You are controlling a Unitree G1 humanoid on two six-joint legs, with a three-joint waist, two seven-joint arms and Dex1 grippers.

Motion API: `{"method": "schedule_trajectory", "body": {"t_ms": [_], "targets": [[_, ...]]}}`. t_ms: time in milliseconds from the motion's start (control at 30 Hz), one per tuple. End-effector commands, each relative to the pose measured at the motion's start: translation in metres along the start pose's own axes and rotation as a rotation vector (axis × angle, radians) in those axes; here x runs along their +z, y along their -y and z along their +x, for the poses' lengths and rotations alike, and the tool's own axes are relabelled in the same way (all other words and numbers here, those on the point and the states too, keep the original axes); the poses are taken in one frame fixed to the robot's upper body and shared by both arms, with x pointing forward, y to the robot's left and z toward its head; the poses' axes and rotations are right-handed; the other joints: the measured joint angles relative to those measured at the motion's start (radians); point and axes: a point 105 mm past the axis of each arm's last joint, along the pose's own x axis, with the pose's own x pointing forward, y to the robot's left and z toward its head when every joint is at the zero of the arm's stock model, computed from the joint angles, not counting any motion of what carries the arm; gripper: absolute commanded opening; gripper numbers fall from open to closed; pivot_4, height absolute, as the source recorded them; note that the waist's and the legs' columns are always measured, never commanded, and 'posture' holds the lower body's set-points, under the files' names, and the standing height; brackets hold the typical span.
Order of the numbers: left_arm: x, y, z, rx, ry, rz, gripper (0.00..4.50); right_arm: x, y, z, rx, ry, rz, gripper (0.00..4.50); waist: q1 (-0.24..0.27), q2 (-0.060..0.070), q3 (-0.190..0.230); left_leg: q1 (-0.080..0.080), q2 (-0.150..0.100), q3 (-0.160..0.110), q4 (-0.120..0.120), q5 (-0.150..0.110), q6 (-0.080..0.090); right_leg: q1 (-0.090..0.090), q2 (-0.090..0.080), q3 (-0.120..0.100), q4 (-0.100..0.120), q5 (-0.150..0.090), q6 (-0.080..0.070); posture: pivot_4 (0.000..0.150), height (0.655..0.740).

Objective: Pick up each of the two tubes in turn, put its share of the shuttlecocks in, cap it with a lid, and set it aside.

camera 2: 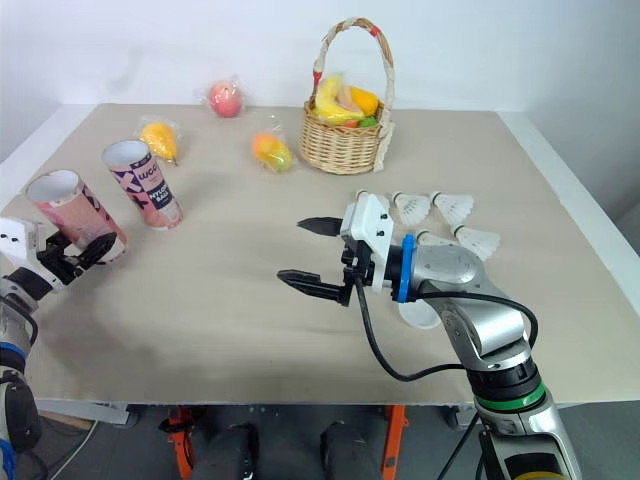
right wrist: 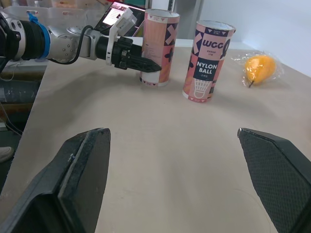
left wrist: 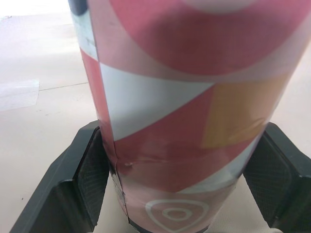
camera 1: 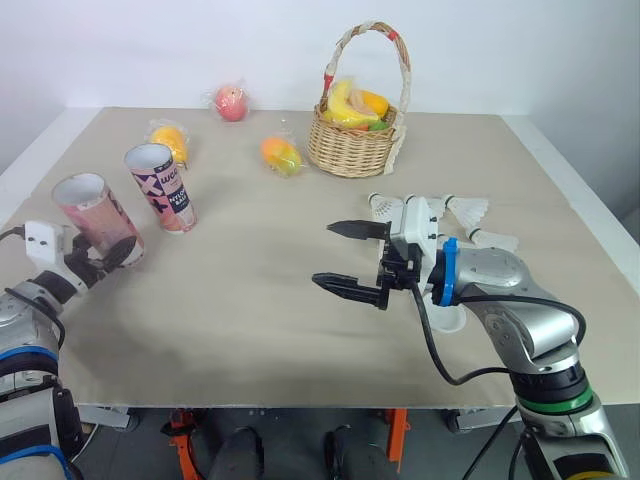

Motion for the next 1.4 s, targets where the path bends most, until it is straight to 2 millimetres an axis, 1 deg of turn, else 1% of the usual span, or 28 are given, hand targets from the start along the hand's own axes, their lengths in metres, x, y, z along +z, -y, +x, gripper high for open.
{"method": "schedule_trajectory", "body": {"t_ms": [33,100,167,267,300,367,433,500,567,600,667,733,800,933,1000,1100,1167,1233,1267,1333,1400], "targets": [[0.012,-0.005,-0.003,0.009,0.032,0.042,3.71,0.015,-0.002,-0.003,0.009,0.036,-0.046,4.50,0.000,0.000,0.000,0.000,0.000,0.000,0.000,0.000,0.000,0.000,0.000,0.000,0.000,0.000,0.000,0.150,0.7400],[0.012,-0.004,-0.004,0.001,0.026,0.057,3.71,0.014,-0.003,-0.003,0.013,0.033,-0.043,4.50,0.000,0.000,0.000,0.000,0.000,0.000,0.000,0.000,0.000,0.000,0.000,0.000,0.000,0.000,0.000,0.150,0.7400],[0.016,-0.003,-0.006,-0.028,0.017,0.088,3.71,0.012,-0.007,-0.005,0.033,0.026,-0.032,4.50,0.000,0.000,0.000,0.000,0.000,0.000,0.000,0.000,0.000,0.000,0.000,0.000,0.000,0.000,0.000,0.150,0.7400],[0.031,0.006,-0.006,-0.124,0.014,0.145,3.71,0.011,-0.019,-0.013,0.095,0.021,-0.004,4.50,0.000,0.000,0.000,-0.001,0.000,0.000,0.000,0.000,0.000,0.000,0.000,0.000,0.000,0.000,0.000,0.150,0.7400],[0.037,0.013,-0.007,-0.188,0.003,0.177,3.71,0.010,-0.024,-0.017,0.117,0.019,0.010,4.50,0.000,0.000,0.000,-0.001,0.000,-0.001,0.000,0.000,0.000,0.000,0.000,0.000,0.000,0.000,0.000,0.150,0.7400],[0.053,0.040,-0.009,-0.382,-0.018,0.173,3.71,0.006,-0.026,-0.022,0.119,-0.002,0.042,4.50,-0.001,0.000,0.000,-0.002,0.000,-0.002,0.000,0.000,0.000,0.000,0.000,-0.001,0.000,0.000,0.000,0.150,0.7400],[0.064,0.064,-0.014,-0.526,-0.051,0.147,3.71,0.001,-0.026,-0.025,0.100,-0.028,0.061,4.50,-0.001,0.000,0.000,-0.002,0.000,-0.003,0.000,0.000,0.000,0.000,-0.001,-0.001,0.000,0.000,0.000,0.150,0.7400],[0.066,0.088,-0.025,-0.670,-0.150,0.169,3.71,-0.004,-0.024,-0.027,0.067,-0.056,0.074,4.50,-0.002,0.000,0.000,-0.002,0.000,-0.003,0.001,0.000,0.000,0.000,-0.001,-0.001,0.000,0.000,0.000,0.150,0.7400],[0.065,0.107,-0.036,-0.780,-0.266,0.183,3.71,-0.008,-0.021,-0.027,0.018,-0.071,0.105,4.50,-0.002,0.000,0.001,-0.001,0.002,-0.002,0.001,0.000,0.000,0.000,-0.002,-0.001,0.000,-0.001,0.000,0.150,0.7400],[0.062,0.112,-0.041,-0.822,-0.342,0.205,3.71,-0.010,-0.019,-0.026,-0.028,-0.075,0.118,4.50,-0.002,0.001,0.001,-0.001,0.001,-0.002,0.001,0.000,0.000,0.000,-0.002,-0.001,0.000,-0.001,-0.001,0.150,0.7400],[0.056,0.117,-0.047,-0.857,-0.449,0.245,3.71,-0.013,-0.015,-0.025,-0.097,-0.084,0.141,4.50,-0.002,0.001,0.001,0.000,0.001,-0.002,0.001,0.000,0.000,0.000,-0.001,-0.001,0.001,-0.003,0.002,0.150,0.7400],[0.045,0.113,-0.052,-0.882,-0.582,0.345,3.71,-0.021,-0.010,-0.023,-0.186,-0.117,0.131,4.50,-0.002,0.001,0.001,0.000,0.002,-0.002,0.001,0.000,0.000,0.000,0.001,-0.001,0.001,-0.004,0.004,0.150,0.7400],[0.042,0.113,-0.050,-0.910,-0.639,0.402,3.71,-0.032,-0.004,-0.022,-0.284,-0.176,0.111,4.50,-0.001,0.002,0.002,0.000,0.003,-0.002,0.000,0.000,0.000,-0.001,0.003,-0.001,0.001,-0.005,0.002,0.150,0.7400],[0.054,0.125,-0.035,-0.968,-0.591,0.437,3.71,-0.049,0.014,-0.026,-0.462,-0.255,0.126,4.50,0.001,0.002,0.001,-0.001,0.004,-0.003,0.001,0.000,0.000,-0.002,0.005,-0.001,0.002,-0.005,0.002,0.150,0.7400],[0.056,0.133,-0.031,-1.011,-0.584,0.451,3.71,-0.060,0.023,-0.032,-0.552,-0.298,0.143,4.50,0.001,0.002,0.001,-0.003,0.004,-0.002,0.001,0.000,0.000,-0.003,0.006,0.000,0.002,-0.005,0.003,0.150,0.7400],[0.055,0.144,-0.025,-1.071,-0.579,0.462,3.71,-0.070,0.028,-0.040,-0.629,-0.337,0.172,4.50,0.001,0.002,0.001,-0.008,0.003,-0.003,0.002,0.000,0.000,-0.007,0.006,0.002,0.002,-0.006,0.004,0.150,0.7400],[0.054,0.149,-0.020,-1.102,-0.575,0.480,3.71,-0.071,0.024,-0.040,-0.620,-0.326,0.205,4.50,0.001,0.002,0.001,-0.012,0.002,-0.004,0.002,0.000,0.000,-0.010,0.007,0.002,0.003,-0.005,0.003,0.150,0.7400],[0.054,0.155,-0.016,-1.132,-0.565,0.489,3.71,-0.066,0.014,-0.039,-0.568,-0.293,0.240,4.50,0.002,0.002,0.001,-0.013,0.002,-0.005,0.002,0.000,0.000,-0.011,0.008,0.002,0.003,-0.005,0.003,0.150,0.7400],[0.054,0.157,-0.016,-1.145,-0.560,0.490,3.71,-0.064,0.013,-0.039,-0.565,-0.284,0.241,4.50,0.002,0.002,0.001,-0.014,0.002,-0.005,0.002,0.000,0.000,-0.011,0.008,0.002,0.003,-0.005,0.003,0.150,0.7400],[0.055,0.158,-0.016,-1.159,-0.557,0.489,3.71,-0.064,0.015,-0.043,-0.589,-0.288,0.243,4.50,0.002,0.002,0.001,-0.014,0.002,-0.006,0.002,0.000,0.001,-0.011,0.008,0.001,0.003,-0.006,0.002,0.150,0.7400],[0.056,0.160,-0.016,-1.173,-0.552,0.492,3.71,-0.071,0.021,-0.044,-0.623,-0.313,0.237,4.50,0.000,0.002,0.001,-0.014,0.003,-0.006,0.003,0.000,0.001,-0.011,0.009,0.002,0.003,-0.006,0.003,0.150,0.7400]]}}
